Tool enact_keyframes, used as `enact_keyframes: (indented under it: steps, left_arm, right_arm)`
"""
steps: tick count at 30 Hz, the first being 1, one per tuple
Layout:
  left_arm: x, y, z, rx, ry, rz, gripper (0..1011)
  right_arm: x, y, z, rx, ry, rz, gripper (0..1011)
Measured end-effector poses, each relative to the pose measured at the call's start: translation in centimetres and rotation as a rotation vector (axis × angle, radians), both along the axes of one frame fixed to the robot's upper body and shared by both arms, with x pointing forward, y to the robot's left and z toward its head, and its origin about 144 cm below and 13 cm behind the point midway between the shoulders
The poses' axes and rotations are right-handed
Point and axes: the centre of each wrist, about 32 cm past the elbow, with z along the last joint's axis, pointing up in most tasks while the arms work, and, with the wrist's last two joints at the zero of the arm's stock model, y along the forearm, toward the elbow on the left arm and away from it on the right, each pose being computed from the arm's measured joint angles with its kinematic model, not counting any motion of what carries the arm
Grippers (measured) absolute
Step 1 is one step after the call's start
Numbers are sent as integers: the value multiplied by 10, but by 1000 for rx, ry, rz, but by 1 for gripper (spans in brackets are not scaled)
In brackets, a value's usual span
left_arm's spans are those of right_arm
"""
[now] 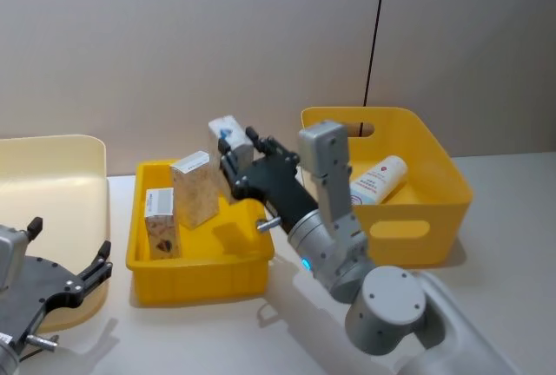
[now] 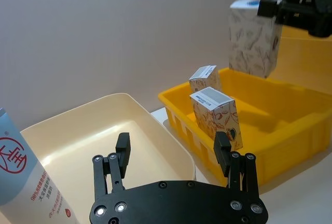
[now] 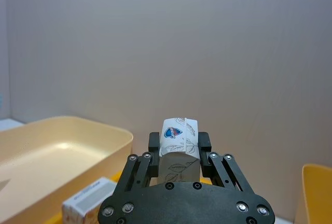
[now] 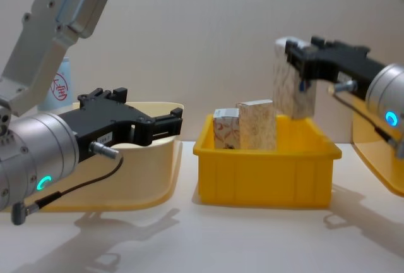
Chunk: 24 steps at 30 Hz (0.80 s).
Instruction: Bimanual collaborative sorting of washing and personal care products
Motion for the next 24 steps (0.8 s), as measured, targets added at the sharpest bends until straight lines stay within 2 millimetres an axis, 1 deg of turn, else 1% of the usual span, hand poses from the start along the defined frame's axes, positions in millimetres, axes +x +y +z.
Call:
enact_keyframes:
  steps: [9, 14, 20, 24]
  left_arm:
    - [0, 0, 0, 0, 0, 0, 1004]
    - [0, 0, 0, 0, 0, 0, 1003]
    - [0, 0, 0, 0, 0, 0, 1003]
    - [0, 0, 0, 0, 0, 0, 1003]
  right_arm:
    - [6, -13, 18, 35, -137, 1, 425]
    - [9, -24, 31, 55, -225, -21, 425]
    - [7, -38, 45, 74, -303, -77, 425]
    - [4, -46, 50, 81, -332, -120, 425]
